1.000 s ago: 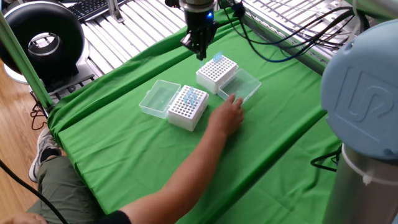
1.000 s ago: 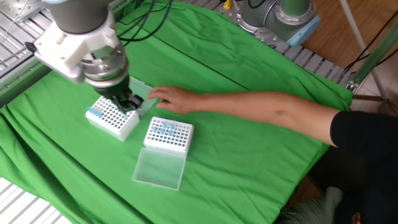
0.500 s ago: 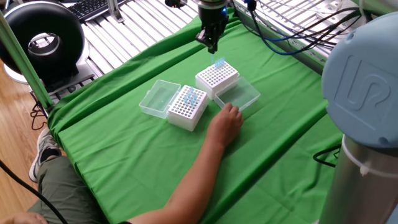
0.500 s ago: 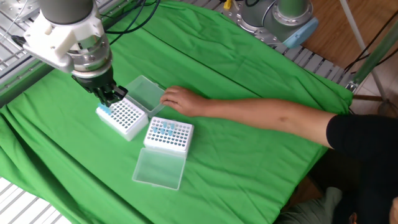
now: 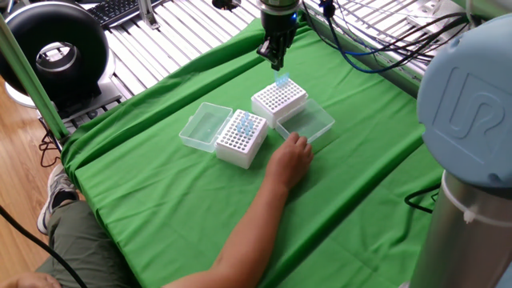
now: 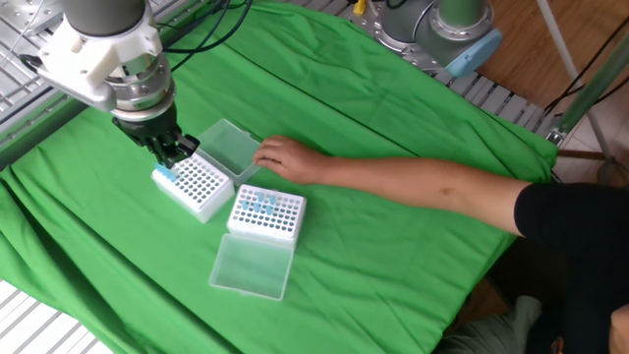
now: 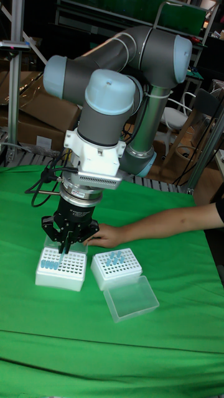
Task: Insert a medium pipette tip into the holder for medium pipette tips
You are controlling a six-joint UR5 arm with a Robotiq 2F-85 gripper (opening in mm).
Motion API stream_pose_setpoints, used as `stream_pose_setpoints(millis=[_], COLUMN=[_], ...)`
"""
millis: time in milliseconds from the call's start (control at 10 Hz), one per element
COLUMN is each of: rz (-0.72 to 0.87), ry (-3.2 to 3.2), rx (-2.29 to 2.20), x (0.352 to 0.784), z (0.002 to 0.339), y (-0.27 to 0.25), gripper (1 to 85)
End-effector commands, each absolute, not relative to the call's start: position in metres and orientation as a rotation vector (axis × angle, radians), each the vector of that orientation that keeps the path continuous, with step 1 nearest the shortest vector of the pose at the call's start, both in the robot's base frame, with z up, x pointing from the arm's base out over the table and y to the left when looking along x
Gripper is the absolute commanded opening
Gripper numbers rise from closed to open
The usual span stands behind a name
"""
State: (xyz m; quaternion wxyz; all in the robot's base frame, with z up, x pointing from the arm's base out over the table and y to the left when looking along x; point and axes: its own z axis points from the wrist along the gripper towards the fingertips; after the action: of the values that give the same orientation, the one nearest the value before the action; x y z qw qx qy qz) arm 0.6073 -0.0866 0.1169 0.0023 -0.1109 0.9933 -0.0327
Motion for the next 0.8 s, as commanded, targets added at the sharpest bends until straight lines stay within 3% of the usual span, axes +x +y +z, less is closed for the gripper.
stream_pose_setpoints(millis=[0, 700], rz=[-0.076, -0.066], ry=[3.108, 3.112], rx=[-0.34, -0.321], x=[0.6071, 0.6046], z=[0.1143, 0.1139], y=[-0.0857, -0.0813], gripper=[1.0, 1.0])
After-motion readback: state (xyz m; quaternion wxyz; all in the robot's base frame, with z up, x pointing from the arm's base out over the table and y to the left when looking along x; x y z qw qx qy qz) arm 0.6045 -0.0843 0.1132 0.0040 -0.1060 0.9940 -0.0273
